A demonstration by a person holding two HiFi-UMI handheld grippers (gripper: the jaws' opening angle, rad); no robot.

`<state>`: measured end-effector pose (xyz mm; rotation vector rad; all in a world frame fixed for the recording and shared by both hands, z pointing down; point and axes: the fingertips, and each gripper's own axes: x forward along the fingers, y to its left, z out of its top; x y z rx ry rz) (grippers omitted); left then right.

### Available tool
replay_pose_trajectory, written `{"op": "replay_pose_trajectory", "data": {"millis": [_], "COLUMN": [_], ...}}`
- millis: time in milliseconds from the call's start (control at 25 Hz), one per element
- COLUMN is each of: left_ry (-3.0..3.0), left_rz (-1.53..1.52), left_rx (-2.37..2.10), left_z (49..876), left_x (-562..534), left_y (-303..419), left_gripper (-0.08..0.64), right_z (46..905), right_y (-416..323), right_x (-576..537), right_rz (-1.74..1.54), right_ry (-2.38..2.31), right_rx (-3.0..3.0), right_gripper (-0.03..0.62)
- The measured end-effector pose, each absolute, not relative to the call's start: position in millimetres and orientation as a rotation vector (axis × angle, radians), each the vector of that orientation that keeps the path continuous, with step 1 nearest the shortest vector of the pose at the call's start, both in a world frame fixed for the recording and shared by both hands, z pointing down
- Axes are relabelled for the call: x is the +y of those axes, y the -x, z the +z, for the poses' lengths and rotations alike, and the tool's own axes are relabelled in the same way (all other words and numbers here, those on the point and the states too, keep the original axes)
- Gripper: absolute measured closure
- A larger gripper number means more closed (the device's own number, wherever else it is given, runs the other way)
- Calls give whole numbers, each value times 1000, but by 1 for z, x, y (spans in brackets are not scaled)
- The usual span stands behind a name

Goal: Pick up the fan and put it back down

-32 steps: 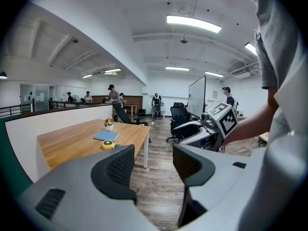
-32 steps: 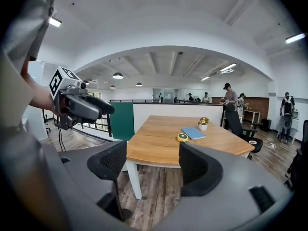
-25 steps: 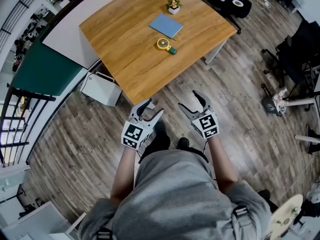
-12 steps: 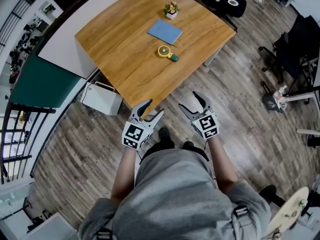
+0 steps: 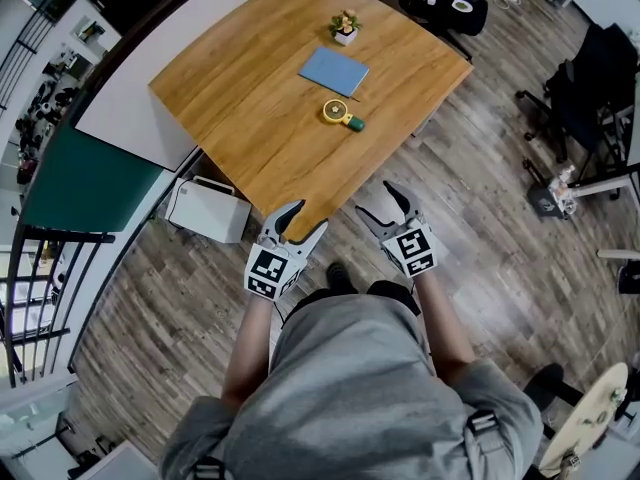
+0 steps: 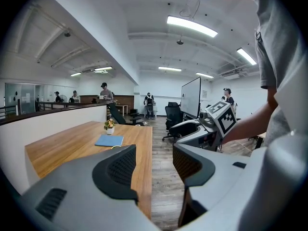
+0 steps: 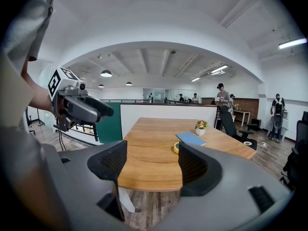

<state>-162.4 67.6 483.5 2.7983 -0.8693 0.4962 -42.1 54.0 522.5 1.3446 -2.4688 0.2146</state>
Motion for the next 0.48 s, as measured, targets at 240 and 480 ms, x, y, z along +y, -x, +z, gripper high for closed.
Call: {"op": "replay_pose_trajectory", "data": {"millis": [240, 480], "left_ry": [-2814, -2813], "left_rz": [485, 486], "left_rx": [-852, -852], "left_z": [480, 483], "left_x": [65, 61], "left_y": [171, 174], "left_gripper": [310, 309], "right_z": [528, 524], "right_y": [46, 49], "right_x": [56, 51], "right_rz": [224, 178], "right_ry": [-1366, -1369], "right_rx": [-2447, -2438], "right_gripper": [249, 250]}}
